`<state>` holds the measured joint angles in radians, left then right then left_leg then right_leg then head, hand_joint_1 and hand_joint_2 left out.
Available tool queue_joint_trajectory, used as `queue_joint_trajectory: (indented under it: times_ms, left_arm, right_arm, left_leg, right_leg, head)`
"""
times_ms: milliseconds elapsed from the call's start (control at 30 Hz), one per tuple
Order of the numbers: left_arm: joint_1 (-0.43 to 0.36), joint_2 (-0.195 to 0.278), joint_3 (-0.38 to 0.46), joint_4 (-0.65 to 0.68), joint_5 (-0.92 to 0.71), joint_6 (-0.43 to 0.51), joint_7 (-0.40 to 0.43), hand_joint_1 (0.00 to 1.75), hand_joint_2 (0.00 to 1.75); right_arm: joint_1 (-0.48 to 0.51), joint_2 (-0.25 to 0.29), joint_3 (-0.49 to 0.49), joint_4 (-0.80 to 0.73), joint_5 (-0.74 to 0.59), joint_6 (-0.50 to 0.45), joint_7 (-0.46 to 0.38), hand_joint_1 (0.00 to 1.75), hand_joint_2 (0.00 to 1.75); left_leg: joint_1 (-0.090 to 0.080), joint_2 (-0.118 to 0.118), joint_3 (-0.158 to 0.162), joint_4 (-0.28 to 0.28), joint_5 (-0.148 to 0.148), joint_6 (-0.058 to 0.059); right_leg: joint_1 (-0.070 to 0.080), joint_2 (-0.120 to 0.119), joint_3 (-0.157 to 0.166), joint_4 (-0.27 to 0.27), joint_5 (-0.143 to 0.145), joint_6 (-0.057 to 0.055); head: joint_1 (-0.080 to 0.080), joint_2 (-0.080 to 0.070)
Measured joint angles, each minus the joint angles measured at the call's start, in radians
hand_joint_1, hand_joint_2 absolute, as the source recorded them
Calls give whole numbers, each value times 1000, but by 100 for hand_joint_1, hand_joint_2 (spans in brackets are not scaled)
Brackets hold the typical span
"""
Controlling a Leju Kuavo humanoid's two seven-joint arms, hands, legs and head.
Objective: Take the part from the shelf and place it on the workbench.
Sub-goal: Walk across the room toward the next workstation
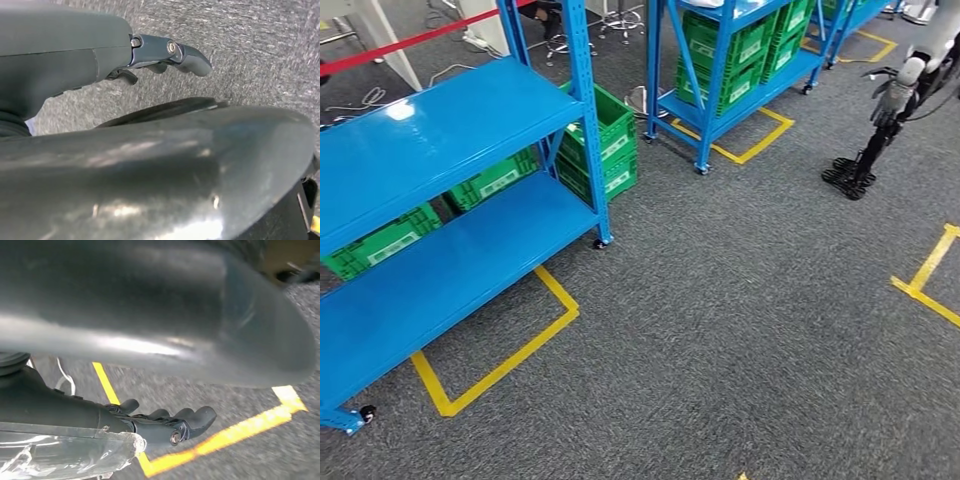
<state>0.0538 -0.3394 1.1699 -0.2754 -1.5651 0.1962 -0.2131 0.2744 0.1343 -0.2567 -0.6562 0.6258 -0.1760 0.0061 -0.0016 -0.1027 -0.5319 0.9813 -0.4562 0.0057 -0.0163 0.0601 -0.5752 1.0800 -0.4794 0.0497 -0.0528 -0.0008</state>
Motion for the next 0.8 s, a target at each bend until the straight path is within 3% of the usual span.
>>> queue_joint_trajectory:
  times_ms: [67, 133, 200, 267, 333, 367, 400, 433, 500, 567, 633, 700, 733, 800]
  left_arm:
    - [-1, 0, 0, 0, -1, -1, -3, 0, 0]
    - [-1, 1, 0, 0, -1, -2, -8, 0, 0]
    - [-1, 2, 0, 2, -1, -3, -12, 0, 0]
    - [-1, 2, 0, 4, -2, -9, -13, 0, 0]
    - [-1, 3, 0, 5, -2, -18, -13, 0, 0]
    - [-1, 3, 0, 5, -2, -22, -13, 0, 0]
    - [-1, 3, 0, 5, -2, -25, -13, 0, 0]
    - [0, 3, 0, 5, -2, -27, -13, 0, 0]
    - [1, 3, 1, 6, 0, -28, -12, 0, 0]
    - [2, 2, 1, 6, 3, -29, -12, 0, 0]
    - [2, 1, 2, 6, 5, -34, -12, 0, 0]
    - [2, 0, 2, 6, 6, -38, -14, 0, 0]
    - [1, 0, 2, 6, 7, -40, -14, 0, 0]
    - [-1, 0, 2, 6, 7, -43, -15, 0, 0]
  right_arm:
    - [-3, 5, -13, 0, 23, 0, 1, 0, 0]
    - [-9, 9, -28, 0, 56, 0, -1, 0, 0]
    - [-16, 16, -45, 0, 89, 0, -4, 0, 0]
    - [-19, 23, -62, 1, 112, 0, -5, 0, 0]
    - [-18, 29, -79, 2, 131, 1, -6, 0, 0]
    - [-17, 31, -87, 2, 142, 3, -6, 0, 0]
    - [-18, 33, -94, 2, 153, 5, -6, 0, 0]
    - [-19, 35, -100, 2, 163, 9, -6, 0, 0]
    - [-21, 42, -114, 2, 181, 15, -6, 0, 0]
    - [-20, 48, -127, 1, 194, 18, -6, 0, 0]
    - [-21, 52, -138, -4, 204, 21, -7, 0, 0]
    - [-26, 57, -145, -11, 211, 23, -7, 0, 0]
    - [-28, 59, -148, -13, 213, 24, -8, 0, 0]
    - [-26, 63, -153, -15, 215, 25, -7, 0, 0]
  left_leg:
    - [0, -22, -4, 1, -3, -11]
    - [5, -39, -9, 0, -1, -23]
    - [3, -3, -26, 30, -20, -34]
    - [-1, 60, -81, 132, -74, -41]
    - [-1, 83, -152, 253, -116, -45]
    - [-1, 87, -171, 280, -112, -46]
    - [-1, 91, -170, 267, -88, -45]
    - [-1, 100, -150, 221, -51, -43]
    - [-5, 147, -87, 94, 11, -36]
    - [-8, 175, -52, 23, 23, -23]
    - [-7, 151, -47, 14, 15, -10]
    - [-3, 127, -35, 10, 11, 1]
    - [-1, 117, -28, 9, 9, 7]
    - [0, 93, -20, 8, 1, 15]
  right_leg:
    - [-3, 32, 26, -60, 10, -3]
    - [-1, 14, 32, -66, 9, -13]
    - [-1, -12, 38, -74, 12, -26]
    - [0, -41, 45, -80, 10, -35]
    - [3, -75, 50, -81, 2, -38]
    - [4, -92, 55, -81, -3, -38]
    - [4, -107, 61, -81, -9, -37]
    - [4, -120, 68, -81, -15, -35]
    - [9, -143, 83, -80, -33, -26]
    - [16, -165, 103, -80, -49, -13]
    - [16, -179, 125, -82, -54, 1]
    - [10, -144, 121, -54, -67, 11]
    - [7, -116, 98, -11, -85, 15]
    - [4, -72, 13, 126, -139, 20]
  head:
    - [1, 0]
    - [1, 0]
    - [-4, 0]
    - [-12, 0]
    - [-14, 0]
    - [-14, 0]
    - [-14, 0]
    - [-14, 0]
    - [-16, 0]
    - [-14, 0]
    - [-11, 0]
    - [-7, 0]
    - [-5, 0]
    - [-1, 0]
